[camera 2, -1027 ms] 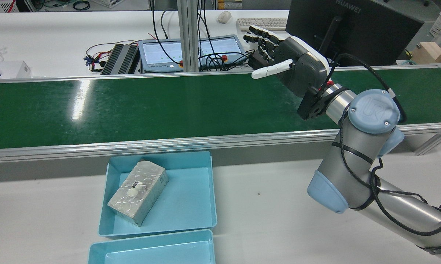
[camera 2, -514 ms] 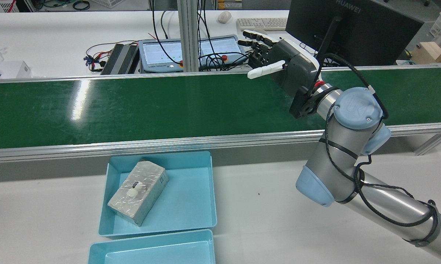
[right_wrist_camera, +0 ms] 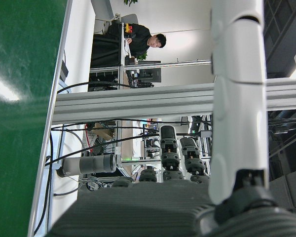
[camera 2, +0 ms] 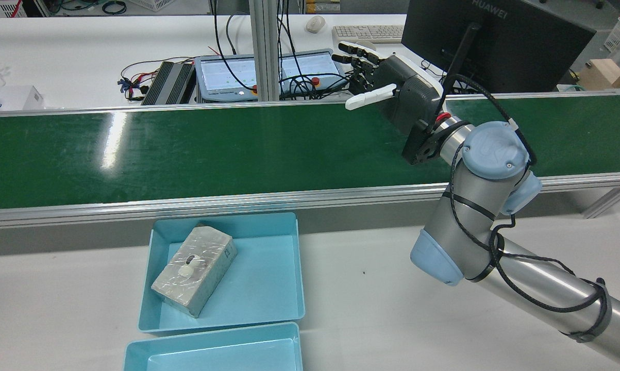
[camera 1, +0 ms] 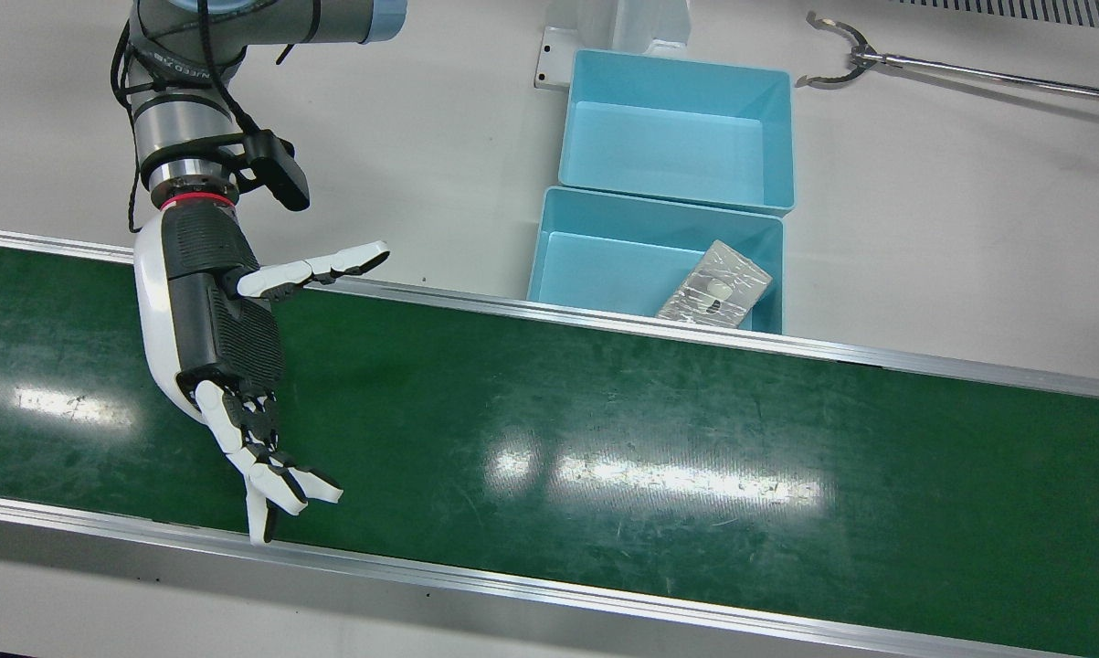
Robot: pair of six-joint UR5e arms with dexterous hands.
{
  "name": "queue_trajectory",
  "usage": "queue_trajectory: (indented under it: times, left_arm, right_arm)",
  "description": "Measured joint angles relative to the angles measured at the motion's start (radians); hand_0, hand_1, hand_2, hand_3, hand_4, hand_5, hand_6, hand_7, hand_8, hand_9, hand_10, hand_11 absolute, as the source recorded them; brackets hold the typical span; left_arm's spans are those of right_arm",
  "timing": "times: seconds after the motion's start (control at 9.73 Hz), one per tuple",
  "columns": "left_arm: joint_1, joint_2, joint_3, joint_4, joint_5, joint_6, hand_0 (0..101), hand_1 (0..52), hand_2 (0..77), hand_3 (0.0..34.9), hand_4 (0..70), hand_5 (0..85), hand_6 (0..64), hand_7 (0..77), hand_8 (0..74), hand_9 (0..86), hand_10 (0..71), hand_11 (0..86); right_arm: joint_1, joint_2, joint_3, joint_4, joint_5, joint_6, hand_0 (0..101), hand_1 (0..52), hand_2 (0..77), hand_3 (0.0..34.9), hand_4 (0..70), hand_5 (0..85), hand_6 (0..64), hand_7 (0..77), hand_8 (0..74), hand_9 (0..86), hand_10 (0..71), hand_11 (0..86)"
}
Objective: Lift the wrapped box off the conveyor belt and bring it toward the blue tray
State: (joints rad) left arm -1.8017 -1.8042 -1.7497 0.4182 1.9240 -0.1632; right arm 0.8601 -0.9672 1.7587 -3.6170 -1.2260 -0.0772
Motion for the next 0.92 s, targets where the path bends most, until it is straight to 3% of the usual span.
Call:
queue_trajectory:
  times: [0.1, 0.51, 0.92]
  left_arm:
    - [0.000, 0.000, 0.000, 0.000, 0.000, 0.000, 0, 0.0, 1.1, 0.0, 0.0, 1.1, 0.5, 0.5, 0.5, 0.5, 0.0, 0.5]
    - [0.000, 0.000, 0.000, 0.000, 0.000, 0.000, 0, 0.0, 1.1, 0.0, 0.0, 1.1, 0.5, 0.5, 0.5, 0.5, 0.5, 0.5]
    - [0.000, 0.000, 0.000, 0.000, 0.000, 0.000, 0, 0.0, 0.5, 0.0, 0.0, 1.1, 0.5, 0.5, 0.5, 0.5, 0.5, 0.5]
  right_arm:
    - [0.000, 0.001, 0.000, 0.001, 0.000, 0.000, 50, 14.7, 3.8, 0.0, 9.3, 12.5, 7.1, 18.0, 0.0, 2.2, 0.0, 1.1]
    - [-0.001, 0.002, 0.003, 0.005, 0.000, -0.002, 49, 12.5, 2.2, 0.0, 10.4, 12.5, 8.7, 18.5, 1.6, 3.8, 0.0, 1.1]
    - [-0.004, -0.024, 0.000, 0.122, -0.002, -0.072, 48, 12.0, 6.5, 0.0, 14.7, 12.5, 10.9, 22.9, 3.3, 6.5, 2.7, 3.8]
